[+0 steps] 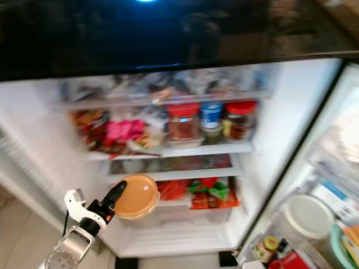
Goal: Restocking fridge
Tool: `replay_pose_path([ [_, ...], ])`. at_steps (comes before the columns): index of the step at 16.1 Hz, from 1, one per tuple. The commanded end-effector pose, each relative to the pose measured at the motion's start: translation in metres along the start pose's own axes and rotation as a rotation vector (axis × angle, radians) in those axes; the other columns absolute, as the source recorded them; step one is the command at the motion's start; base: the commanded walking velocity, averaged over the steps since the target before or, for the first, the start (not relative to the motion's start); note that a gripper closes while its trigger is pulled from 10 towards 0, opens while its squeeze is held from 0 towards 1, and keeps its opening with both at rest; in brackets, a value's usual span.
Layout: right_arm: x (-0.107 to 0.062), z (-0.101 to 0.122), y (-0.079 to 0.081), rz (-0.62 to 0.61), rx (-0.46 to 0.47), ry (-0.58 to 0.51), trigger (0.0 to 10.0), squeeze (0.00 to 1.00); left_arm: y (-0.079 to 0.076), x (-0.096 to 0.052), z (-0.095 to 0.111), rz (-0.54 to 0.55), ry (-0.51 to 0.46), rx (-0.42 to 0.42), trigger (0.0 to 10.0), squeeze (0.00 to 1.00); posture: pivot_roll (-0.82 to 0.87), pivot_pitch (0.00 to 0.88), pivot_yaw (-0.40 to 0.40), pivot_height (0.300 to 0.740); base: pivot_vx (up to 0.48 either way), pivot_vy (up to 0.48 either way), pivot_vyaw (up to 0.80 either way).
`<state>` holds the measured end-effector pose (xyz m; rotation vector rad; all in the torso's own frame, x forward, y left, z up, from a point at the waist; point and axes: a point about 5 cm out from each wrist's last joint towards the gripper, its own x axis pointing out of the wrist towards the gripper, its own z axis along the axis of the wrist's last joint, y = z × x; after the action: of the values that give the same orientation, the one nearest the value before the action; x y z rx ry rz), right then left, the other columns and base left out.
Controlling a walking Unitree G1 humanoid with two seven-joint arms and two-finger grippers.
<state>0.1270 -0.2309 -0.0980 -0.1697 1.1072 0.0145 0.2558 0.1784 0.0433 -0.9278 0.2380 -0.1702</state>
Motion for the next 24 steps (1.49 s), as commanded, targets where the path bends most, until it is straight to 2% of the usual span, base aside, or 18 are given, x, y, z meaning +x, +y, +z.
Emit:
replay_pose_path([
  [1, 0.001, 0.007, -0.003, -0.013, -0.020, -0.027, 10.0, 0.00, -0.002, 0.003, 0.002, -0.018, 0.008, 0.002, 10.0, 0.00, -0.10, 0.000, 0.046, 0.702, 0.000, 0.000, 0.00],
  [6, 0.001, 0.008, -0.002, -0.007, -0.027, -0.028, 10.0, 0.00, -0.005, 0.006, 0.004, -0.034, 0.006, 0.014, 10.0, 0.00, -0.10, 0.000, 0.049, 0.673, 0.000, 0.000, 0.00],
  [10, 0.001, 0.007, -0.003, -0.010, -0.046, -0.018, 10.0, 0.00, -0.006, 0.006, 0.003, -0.036, 0.006, 0.005, 10.0, 0.00, -0.10, 0.000, 0.048, 0.668, 0.000, 0.000, 0.00],
  [11, 0.001, 0.006, -0.003, -0.012, -0.050, -0.009, 10.0, 0.00, -0.005, 0.007, 0.003, -0.033, 0.001, 0.001, 10.0, 0.00, -0.10, 0.000, 0.047, 0.643, 0.000, 0.000, 0.00],
  [12, 0.001, 0.008, -0.003, -0.006, -0.042, -0.023, 10.0, 0.00, -0.004, 0.007, 0.004, -0.021, -0.012, -0.010, 10.0, 0.00, -0.10, 0.000, 0.046, 0.638, 0.000, 0.000, 0.00],
  [21, 0.001, 0.008, -0.003, -0.011, -0.030, -0.027, 10.0, 0.00, -0.008, 0.013, 0.009, -0.038, -0.030, 0.020, 10.0, 0.00, -0.10, 0.000, 0.049, 0.638, 0.000, 0.000, 0.00],
  [24, 0.001, 0.008, -0.002, -0.009, -0.032, -0.026, 10.0, 0.00, -0.007, 0.013, 0.010, -0.038, -0.031, 0.031, 10.0, 0.00, -0.10, 0.000, 0.053, 0.638, 0.251, 0.000, 0.00],
])
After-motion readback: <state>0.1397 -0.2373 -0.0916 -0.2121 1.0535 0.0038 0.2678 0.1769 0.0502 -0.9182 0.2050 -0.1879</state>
